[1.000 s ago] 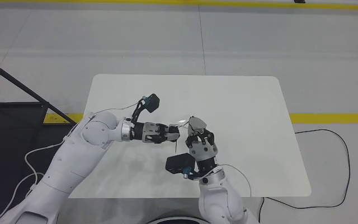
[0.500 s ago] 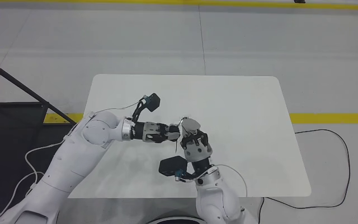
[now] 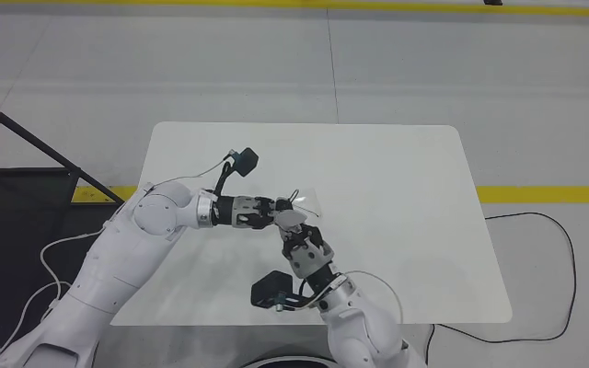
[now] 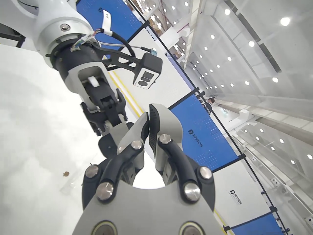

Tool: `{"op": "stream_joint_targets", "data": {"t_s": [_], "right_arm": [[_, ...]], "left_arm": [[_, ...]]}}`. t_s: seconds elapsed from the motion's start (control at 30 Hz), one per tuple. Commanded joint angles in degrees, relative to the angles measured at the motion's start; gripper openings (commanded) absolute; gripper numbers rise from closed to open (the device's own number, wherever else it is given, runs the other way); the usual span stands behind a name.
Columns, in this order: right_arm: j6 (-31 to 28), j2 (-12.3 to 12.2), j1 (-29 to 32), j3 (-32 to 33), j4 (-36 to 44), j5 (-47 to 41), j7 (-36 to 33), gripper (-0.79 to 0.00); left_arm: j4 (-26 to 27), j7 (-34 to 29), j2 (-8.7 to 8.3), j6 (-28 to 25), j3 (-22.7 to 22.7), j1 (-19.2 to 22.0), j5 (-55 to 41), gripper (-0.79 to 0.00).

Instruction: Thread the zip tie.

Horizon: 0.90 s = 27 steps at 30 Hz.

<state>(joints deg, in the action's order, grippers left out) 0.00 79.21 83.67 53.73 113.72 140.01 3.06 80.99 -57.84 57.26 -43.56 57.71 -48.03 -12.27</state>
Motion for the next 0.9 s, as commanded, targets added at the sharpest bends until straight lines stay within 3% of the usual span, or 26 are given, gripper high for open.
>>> {"op": "stream_joint_targets", "data": {"t_s": [0.0,0.47,0.87], "right_arm": [[-1.88,-0.22,0.24,0.59,0.38,-0.85,1.35,-0.785],[-10.27,-1.79,2.28,4.66,2.98,-5.76,10.0,-0.785],[-10.44,-2.42,2.93,6.24,3.55,-8.18,10.41,-0.785]], "left_arm": [[-0.18,0.1,0.02,-0.02,0.03,0.07,-0.31,-0.785],[-0.59,0.71,0.01,-0.16,0.21,0.01,-0.19,-0.785],[-0.07,2.42,0.01,-0.07,0.43,-0.38,2.27,-0.785]]}}
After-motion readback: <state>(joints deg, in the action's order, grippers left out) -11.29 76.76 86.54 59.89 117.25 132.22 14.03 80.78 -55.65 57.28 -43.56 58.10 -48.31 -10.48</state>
